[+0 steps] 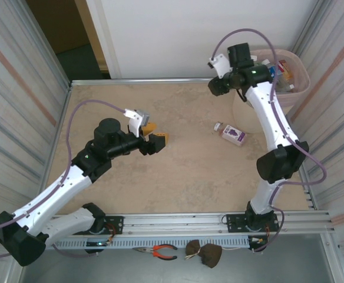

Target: Put the plastic bottles in the bin

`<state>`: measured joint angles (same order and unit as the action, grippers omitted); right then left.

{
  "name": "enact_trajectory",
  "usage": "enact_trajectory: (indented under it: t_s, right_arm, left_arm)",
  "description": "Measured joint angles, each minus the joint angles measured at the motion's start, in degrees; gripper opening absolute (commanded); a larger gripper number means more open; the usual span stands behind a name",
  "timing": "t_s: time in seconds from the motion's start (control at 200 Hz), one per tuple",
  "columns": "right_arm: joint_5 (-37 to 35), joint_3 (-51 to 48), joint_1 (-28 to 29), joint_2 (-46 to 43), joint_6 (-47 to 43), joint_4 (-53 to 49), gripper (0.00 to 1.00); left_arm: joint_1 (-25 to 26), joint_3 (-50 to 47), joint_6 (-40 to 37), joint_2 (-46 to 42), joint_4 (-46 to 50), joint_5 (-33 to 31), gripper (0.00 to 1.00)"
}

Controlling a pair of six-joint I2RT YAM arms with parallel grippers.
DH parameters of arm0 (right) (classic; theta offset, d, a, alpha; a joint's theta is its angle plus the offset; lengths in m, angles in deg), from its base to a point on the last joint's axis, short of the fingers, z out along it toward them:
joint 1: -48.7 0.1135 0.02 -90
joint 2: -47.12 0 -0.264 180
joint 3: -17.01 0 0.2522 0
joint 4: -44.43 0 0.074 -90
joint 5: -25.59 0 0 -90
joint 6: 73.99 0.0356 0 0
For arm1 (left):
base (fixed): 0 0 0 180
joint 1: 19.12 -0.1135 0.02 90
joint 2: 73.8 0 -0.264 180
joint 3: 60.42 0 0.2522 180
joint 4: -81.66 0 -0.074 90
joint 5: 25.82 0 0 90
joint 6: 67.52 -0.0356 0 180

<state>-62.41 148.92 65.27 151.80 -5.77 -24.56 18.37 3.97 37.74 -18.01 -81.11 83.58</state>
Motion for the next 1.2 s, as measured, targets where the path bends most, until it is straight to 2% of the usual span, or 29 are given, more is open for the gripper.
enact_trajectory:
  t_s: [0.255, 0.441, 0.656, 0.972, 1.092, 1.202]
  right_arm:
    - [-7.2, 0.0, 5.2, 10.1, -5.3, -5.4, 0.58]
    - [-11.4, -0.7, 5.6, 17.8, -7.1, -9.2, 0.67]
    - [-15.5, -3.4, 5.5, 21.2, -8.4, -10.7, 0.79]
    - [-16.2, -4.9, 3.7, 25.9, -8.5, -11.3, 0.89]
    - [-16.2, -6.7, 2.3, 26.9, -7.8, -11.8, 1.00]
    - [-16.2, -8.0, 1.0, 26.9, -7.2, -12.1, 0.99]
  left_arm:
    - [0.0, 0.0, 0.0, 0.0, 0.2, -0.2, 0.78]
    - [0.0, 0.0, 0.0, -0.4, 1.0, -0.4, 0.78]
    - [0.0, 0.0, 0.0, -1.3, 1.2, -0.6, 0.78]
    - [0.0, 0.0, 0.0, -1.4, 1.3, -0.6, 0.78]
    - [0.0, 0.0, 0.0, -1.6, 1.4, -1.0, 0.78]
    - [0.0, 0.0, 0.0, -1.9, 1.5, -1.1, 0.78]
